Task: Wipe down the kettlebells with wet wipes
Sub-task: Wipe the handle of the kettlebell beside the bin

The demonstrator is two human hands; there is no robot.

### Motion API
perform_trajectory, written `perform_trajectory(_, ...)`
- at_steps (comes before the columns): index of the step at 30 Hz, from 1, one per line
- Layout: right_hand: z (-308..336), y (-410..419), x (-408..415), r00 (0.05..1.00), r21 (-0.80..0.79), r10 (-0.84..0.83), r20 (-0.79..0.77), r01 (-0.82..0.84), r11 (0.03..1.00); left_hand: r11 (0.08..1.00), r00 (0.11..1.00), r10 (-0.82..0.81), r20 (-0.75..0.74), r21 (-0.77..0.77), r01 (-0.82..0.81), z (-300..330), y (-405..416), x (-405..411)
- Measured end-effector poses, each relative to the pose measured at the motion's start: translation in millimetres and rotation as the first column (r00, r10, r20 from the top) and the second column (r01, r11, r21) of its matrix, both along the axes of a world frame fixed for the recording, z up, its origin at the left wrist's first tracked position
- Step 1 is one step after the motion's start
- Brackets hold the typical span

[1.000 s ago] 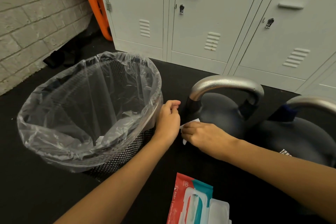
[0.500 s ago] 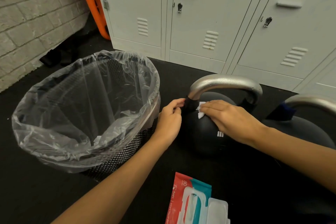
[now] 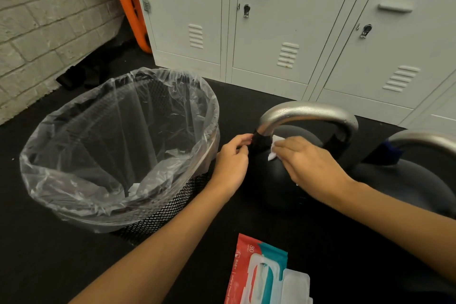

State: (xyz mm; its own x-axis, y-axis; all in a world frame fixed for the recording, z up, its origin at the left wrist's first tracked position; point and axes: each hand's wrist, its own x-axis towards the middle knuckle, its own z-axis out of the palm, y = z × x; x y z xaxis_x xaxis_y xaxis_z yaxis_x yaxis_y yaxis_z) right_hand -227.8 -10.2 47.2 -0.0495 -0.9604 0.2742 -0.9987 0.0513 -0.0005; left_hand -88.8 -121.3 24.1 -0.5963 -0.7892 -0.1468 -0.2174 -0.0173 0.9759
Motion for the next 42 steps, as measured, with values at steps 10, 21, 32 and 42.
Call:
perform_trajectory(10,-21.3,-9.0,22.9,0.965,0.205,0.252,-0.073,-0.233,0.95,0.999,0.999,0.034,-0.02,-0.012,-0.035,-0.4,0.0,-1.8)
perform_trajectory(21,0.1,-10.1,-19.2,0.885,0.219,0.43,-0.179,-0.391,0.894,1.0,1.0,0.028,-0.004,0.004,-0.028,-1.5,-1.4,0.1)
perform_trajectory(32,-3.3,-3.2,-31.3,0.969,-0.016,0.24,-0.053,-0.241,0.97,1.0,1.0,0.025,0.014,0.017,-0.026,0.5,0.0,0.7)
perform_trajectory(42,-11.1,-0.8,-25.5,0.973,-0.04,0.221,-0.072,-0.224,0.974,1.0,1.0,0.025,0.013,0.017,-0.025,1.8,0.3,-0.5)
